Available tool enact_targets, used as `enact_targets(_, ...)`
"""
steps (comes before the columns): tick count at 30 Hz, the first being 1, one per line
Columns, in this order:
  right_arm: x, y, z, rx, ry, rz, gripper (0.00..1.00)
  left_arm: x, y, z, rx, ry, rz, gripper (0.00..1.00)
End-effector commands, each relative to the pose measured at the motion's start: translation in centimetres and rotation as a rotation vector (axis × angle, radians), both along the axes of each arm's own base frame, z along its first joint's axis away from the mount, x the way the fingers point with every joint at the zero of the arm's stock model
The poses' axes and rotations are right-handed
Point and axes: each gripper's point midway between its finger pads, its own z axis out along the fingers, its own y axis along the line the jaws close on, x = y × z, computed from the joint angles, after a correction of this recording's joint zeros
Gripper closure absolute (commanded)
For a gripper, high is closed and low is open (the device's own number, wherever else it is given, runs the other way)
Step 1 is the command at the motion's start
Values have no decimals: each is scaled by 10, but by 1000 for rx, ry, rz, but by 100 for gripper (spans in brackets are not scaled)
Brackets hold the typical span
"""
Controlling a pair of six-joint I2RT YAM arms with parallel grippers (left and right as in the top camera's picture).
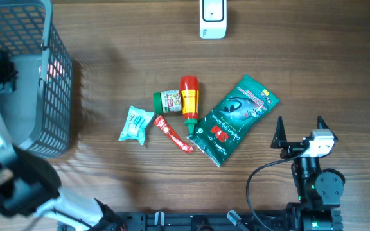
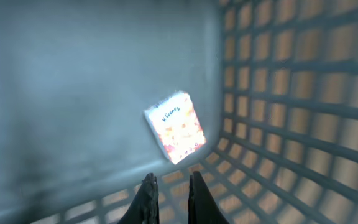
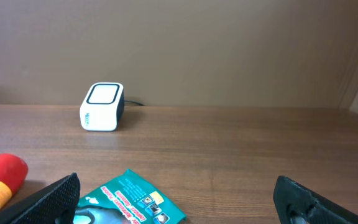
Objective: Scan the item barcode
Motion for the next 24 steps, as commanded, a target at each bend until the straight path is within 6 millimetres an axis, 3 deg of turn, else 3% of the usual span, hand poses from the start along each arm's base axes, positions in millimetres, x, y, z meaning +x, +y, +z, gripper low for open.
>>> enact_targets(1,0,4,0,-8,-2,22,0,34,-29,-43,-165,-20,-77,96)
enact_targets(6,0,4,0,-8,-2,22,0,54,-36,-95,-208,28,-58,96)
enact_targets(10,0,4,0,-8,-2,22,0,56,-42,-120,-261,68,-6,96)
enact_targets(11,0,4,0,-8,-2,22,0,56,-43,-124,-264,76,-7,90)
enact_targets(12,0,4,0,-8,-2,22,0,55,-43,-127,-266,81,-6,76)
enact_targets(13,0,4,0,-8,-2,22,0,55,-43,-129,-265,87,-4,68)
enact_targets(16,0,4,0,-8,-2,22,0,53,-41,-133,-254,102,3,59)
enact_targets(20,0,4,0,-8,-2,22,0,50,-34,-136,-220,123,22,38)
enact_targets(22,0,4,0,-8,-2,22,0,48,-31,-137,-202,132,29,37)
enact_targets(24,0,4,0,-8,-2,22,0,48,-30,-138,-183,141,33,43)
